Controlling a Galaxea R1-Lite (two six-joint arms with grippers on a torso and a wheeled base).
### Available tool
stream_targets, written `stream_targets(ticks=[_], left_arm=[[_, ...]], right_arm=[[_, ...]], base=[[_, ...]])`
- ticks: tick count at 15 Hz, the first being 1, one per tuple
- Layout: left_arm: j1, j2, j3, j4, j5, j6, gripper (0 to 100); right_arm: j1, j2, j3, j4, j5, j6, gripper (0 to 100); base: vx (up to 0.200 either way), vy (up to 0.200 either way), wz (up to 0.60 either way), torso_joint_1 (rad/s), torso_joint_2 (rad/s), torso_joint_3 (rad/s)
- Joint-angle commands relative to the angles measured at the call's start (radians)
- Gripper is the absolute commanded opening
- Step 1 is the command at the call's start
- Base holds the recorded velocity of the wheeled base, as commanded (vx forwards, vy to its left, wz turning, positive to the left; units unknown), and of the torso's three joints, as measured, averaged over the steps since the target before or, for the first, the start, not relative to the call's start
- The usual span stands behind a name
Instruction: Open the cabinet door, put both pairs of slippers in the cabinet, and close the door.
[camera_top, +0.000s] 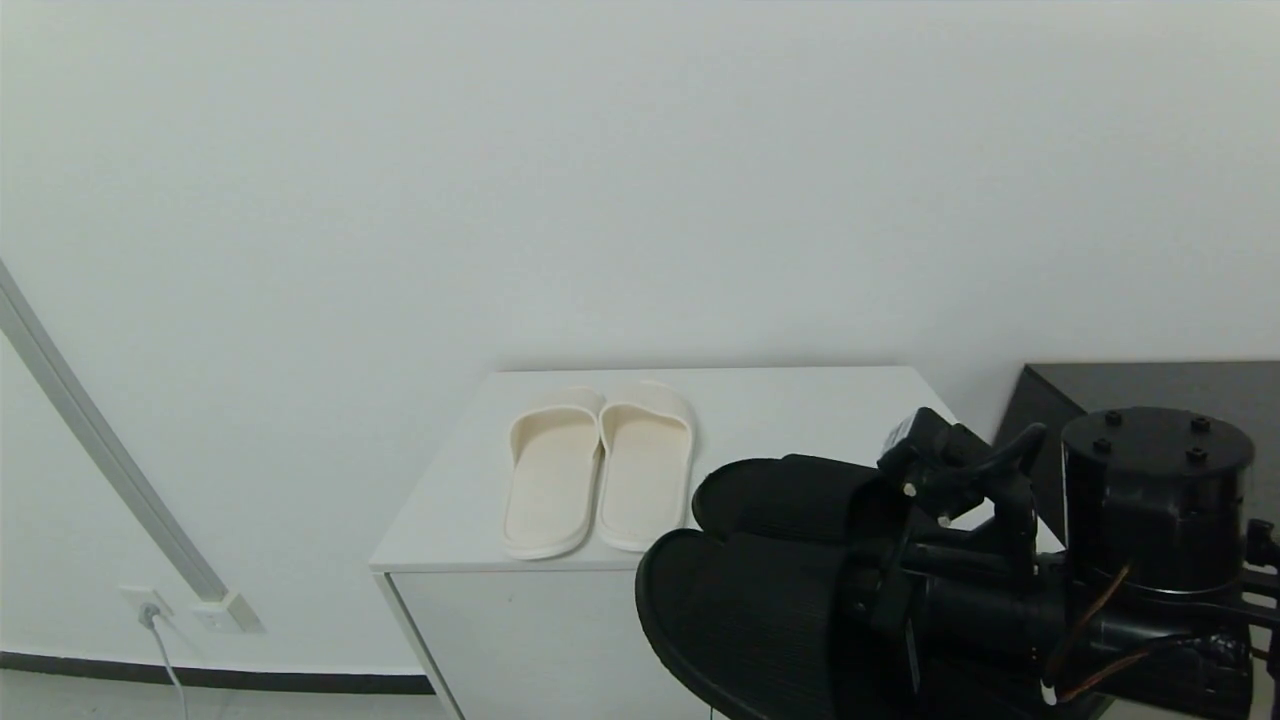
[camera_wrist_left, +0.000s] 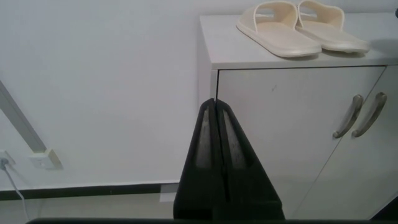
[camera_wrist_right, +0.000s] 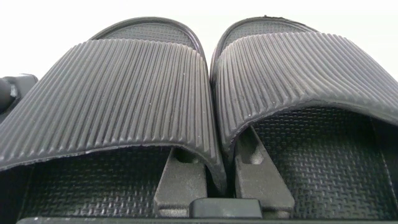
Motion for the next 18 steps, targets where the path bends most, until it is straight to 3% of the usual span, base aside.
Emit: stream_targets(ticks=[1,8,18], left_arm=[[0.001,0.001,0.000,0.000,0.000,0.000,0],[0.000,0.001,0.000,0.000,0.000,-0.001,0],[0.000,0.001,0.002,0.000,0.000,-0.001,0]], right_arm=[[0.000,0.000,0.003,-0.001,0.002,-0.002,0],[0.011,-0.001,0.025,-0.005,-0.004,-0.016,0],[0.011,0.002,0.035,-0.007,0.000,-0.016,0]], base=[[0.000,0.000,0.00,0.000,0.00,0.000],[-0.200,0.000,0.00,-0.002,0.00,0.002],[0.000,0.000,0.00,0.000,0.00,0.000]])
